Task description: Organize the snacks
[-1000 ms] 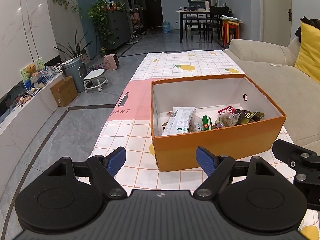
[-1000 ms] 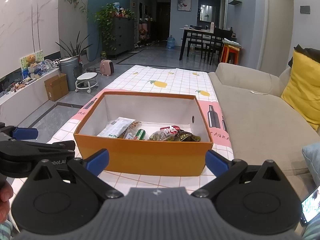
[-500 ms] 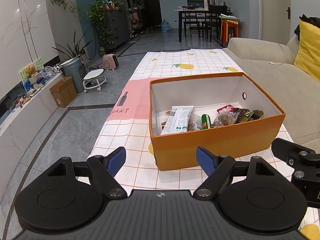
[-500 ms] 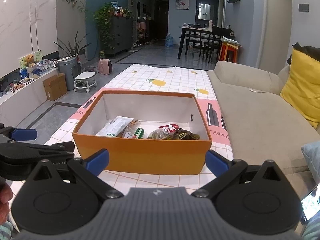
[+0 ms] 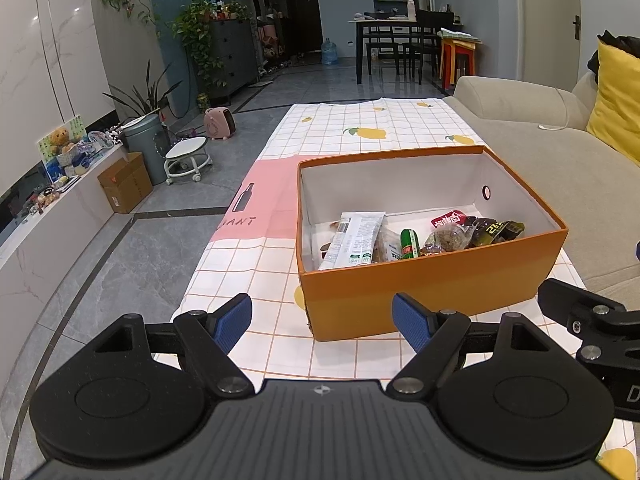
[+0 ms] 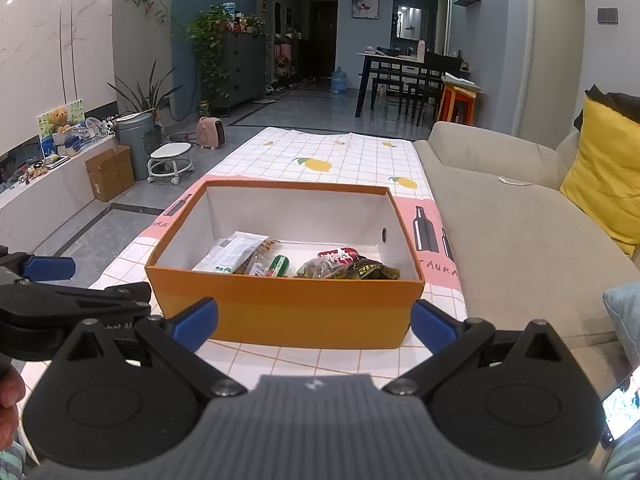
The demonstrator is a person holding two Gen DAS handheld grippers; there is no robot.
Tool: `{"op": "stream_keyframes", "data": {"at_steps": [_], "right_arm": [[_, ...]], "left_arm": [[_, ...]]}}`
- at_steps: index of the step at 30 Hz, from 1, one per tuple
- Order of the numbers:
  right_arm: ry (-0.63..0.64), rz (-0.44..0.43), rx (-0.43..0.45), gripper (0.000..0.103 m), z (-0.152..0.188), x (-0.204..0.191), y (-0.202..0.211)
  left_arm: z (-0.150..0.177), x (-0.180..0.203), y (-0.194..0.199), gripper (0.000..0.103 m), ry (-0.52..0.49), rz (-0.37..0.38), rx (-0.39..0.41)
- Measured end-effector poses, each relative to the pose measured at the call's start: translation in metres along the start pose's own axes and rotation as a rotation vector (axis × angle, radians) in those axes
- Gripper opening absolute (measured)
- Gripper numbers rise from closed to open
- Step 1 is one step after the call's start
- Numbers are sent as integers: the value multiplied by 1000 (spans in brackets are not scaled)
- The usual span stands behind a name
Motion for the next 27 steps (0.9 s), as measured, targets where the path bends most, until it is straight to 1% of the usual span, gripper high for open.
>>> {"op": "stream_keyframes", "data": {"at_steps": [27], "right_arm": [[-3,3,-2,99,0,1,2]], "left_arm": [[4,6,-4,93,3,7,-7]]}}
Point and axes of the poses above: each gripper's, at about its wrist camera, not at the fingertips, and y roughly against the way its jaws point, x to its right, z to its underside, the point moved 8 cm from there along -y, roughly the way its jaws point, and after that the axes turned 8 degrees about z, right-handed, at the moved point
